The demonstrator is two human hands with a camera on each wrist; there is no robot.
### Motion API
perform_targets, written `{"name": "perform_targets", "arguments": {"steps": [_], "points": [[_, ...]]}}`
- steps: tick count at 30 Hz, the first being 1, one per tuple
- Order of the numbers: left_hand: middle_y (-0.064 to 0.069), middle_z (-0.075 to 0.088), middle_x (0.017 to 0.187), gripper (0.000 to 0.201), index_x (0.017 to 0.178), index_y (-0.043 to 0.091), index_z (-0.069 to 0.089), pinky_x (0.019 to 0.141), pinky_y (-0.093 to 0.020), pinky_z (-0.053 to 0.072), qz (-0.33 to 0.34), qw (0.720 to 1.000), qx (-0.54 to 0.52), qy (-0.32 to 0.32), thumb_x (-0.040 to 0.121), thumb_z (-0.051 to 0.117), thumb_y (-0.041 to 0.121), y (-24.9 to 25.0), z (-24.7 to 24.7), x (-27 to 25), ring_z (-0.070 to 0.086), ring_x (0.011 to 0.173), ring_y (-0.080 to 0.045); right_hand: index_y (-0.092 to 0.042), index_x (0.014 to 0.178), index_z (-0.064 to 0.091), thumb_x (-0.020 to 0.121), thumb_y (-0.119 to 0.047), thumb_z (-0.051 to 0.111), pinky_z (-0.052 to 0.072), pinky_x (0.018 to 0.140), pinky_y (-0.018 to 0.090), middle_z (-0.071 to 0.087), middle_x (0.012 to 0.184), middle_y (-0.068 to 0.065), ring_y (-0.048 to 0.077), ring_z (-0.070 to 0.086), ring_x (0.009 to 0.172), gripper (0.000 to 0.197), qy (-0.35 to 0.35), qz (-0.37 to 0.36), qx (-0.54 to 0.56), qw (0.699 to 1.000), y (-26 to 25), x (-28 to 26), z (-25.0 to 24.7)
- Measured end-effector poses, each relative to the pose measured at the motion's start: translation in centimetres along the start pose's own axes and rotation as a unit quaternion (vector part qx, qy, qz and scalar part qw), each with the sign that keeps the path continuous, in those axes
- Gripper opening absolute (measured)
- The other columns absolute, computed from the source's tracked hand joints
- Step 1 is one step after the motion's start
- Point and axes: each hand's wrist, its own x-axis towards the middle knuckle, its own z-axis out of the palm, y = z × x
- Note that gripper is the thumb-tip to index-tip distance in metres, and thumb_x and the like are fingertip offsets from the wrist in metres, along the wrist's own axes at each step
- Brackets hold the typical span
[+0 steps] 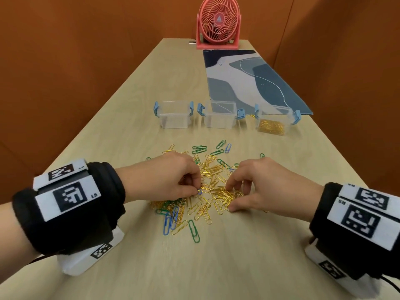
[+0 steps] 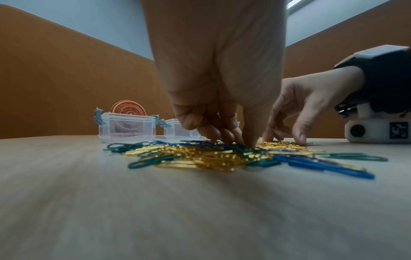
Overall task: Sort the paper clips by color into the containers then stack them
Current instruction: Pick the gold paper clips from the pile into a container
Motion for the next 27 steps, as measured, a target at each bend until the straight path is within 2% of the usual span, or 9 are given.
{"name": "perform_targets", "arguments": {"steps": [3, 7, 10, 12, 15, 18, 21, 24, 27], "points": [[0.009, 0.058, 0.086, 0.011, 0.091, 0.020, 0.067, 0.066, -0.006, 0.039, -0.016, 1.000, -0.015, -0.012, 0.084, 0.064, 0.028, 0.0, 0.0, 0.0, 0.052, 0.073, -0.003, -0.023, 0.103, 0.070, 0.065, -0.044, 0.079, 0.039, 0.062, 0.008, 0.055, 0.080, -0.013, 0.000, 0.050, 0.068, 0.044, 0.006, 0.009, 0.010, 1.000, 0.0, -0.2, -0.1], [0.002, 0.063, 0.084, 0.005, 0.083, 0.021, 0.064, 0.069, -0.020, 0.047, -0.043, 0.997, -0.039, -0.040, 0.082, 0.063, 0.026, 0.2, 0.1, 0.4, 0.051, 0.068, -0.006, -0.025, 0.105, 0.068, 0.055, -0.047, 0.084, 0.039, 0.062, 0.009, 0.050, 0.073, -0.017, 0.001, 0.050, 0.069, 0.057, -0.009, 0.024, 0.025, 0.999, -0.3, -0.3, 0.0], [0.006, 0.058, 0.077, 0.004, 0.079, 0.024, 0.059, 0.060, -0.014, 0.041, -0.044, 0.997, -0.028, -0.054, 0.083, 0.060, 0.025, 0.4, 0.0, 0.7, 0.048, 0.063, -0.006, -0.025, 0.104, 0.069, 0.061, -0.039, 0.083, 0.041, 0.061, 0.007, 0.055, 0.078, -0.015, 0.001, 0.053, 0.069, 0.047, -0.015, 0.027, 0.038, 0.999, -0.3, -0.2, 0.1], [0.004, 0.060, 0.080, 0.005, 0.080, 0.022, 0.060, 0.063, -0.017, 0.043, -0.039, 0.998, -0.023, -0.050, 0.084, 0.059, 0.024, 0.3, -0.1, 0.7, 0.050, 0.066, -0.006, -0.025, 0.102, 0.070, 0.067, -0.033, 0.081, 0.042, 0.063, 0.008, 0.061, 0.083, -0.010, 0.003, 0.055, 0.068, 0.037, -0.018, 0.026, 0.057, 0.998, -0.2, -0.2, 0.2], [0.007, 0.060, 0.084, 0.004, 0.083, 0.023, 0.061, 0.072, -0.025, 0.049, -0.051, 0.998, -0.019, 0.029, 0.085, 0.057, 0.024, 0.0, -0.7, 0.1, 0.055, 0.075, -0.008, -0.022, 0.100, 0.072, 0.074, -0.026, 0.077, 0.045, 0.065, 0.010, 0.069, 0.085, -0.001, 0.004, 0.057, 0.066, 0.026, -0.021, 0.015, 0.070, 0.997, -0.3, -0.1, 0.3], [0.010, 0.056, 0.082, 0.002, 0.079, 0.026, 0.059, 0.071, -0.029, 0.048, -0.101, 0.985, 0.020, 0.135, 0.081, 0.057, 0.026, -0.6, -1.4, -0.5, 0.055, 0.076, -0.011, -0.019, 0.100, 0.072, 0.076, -0.026, 0.076, 0.046, 0.069, 0.013, 0.069, 0.087, 0.004, 0.006, 0.060, 0.070, 0.025, -0.031, -0.005, 0.073, 0.997, -0.6, 0.0, 0.3], [0.007, 0.059, 0.086, 0.007, 0.083, 0.024, 0.062, 0.068, -0.027, 0.045, -0.157, 0.976, 0.067, 0.137, 0.081, 0.055, 0.024, -1.4, -1.5, -0.7, 0.056, 0.079, -0.014, -0.021, 0.099, 0.071, 0.067, -0.038, 0.080, 0.042, 0.064, 0.010, 0.063, 0.083, -0.005, 0.004, 0.056, 0.069, 0.038, -0.007, 0.009, 0.054, 0.998, -0.7, -0.1, 0.0], [0.006, 0.059, 0.089, 0.013, 0.093, 0.021, 0.066, 0.071, -0.021, 0.041, -0.117, 0.985, 0.044, 0.117, 0.084, 0.055, 0.021, -1.0, -1.1, -0.5, 0.052, 0.075, -0.009, -0.025, 0.100, 0.068, 0.049, -0.054, 0.084, 0.045, 0.067, 0.017, 0.063, 0.086, -0.007, 0.002, 0.052, 0.065, 0.061, 0.030, 0.059, 0.022, 0.998, -0.2, -0.3, -0.4], [0.008, 0.056, 0.091, 0.020, 0.103, 0.023, 0.067, 0.071, -0.014, 0.034, -0.054, 0.993, 0.047, 0.090, 0.087, 0.059, 0.033, 0.0, -0.7, -0.1, 0.046, 0.072, -0.003, -0.025, 0.102, 0.068, 0.044, -0.055, 0.085, 0.047, 0.067, 0.019, 0.062, 0.082, -0.006, 0.003, 0.053, 0.065, 0.068, 0.015, 0.075, 0.017, 0.997, -0.1, -0.5, -0.4]]}}
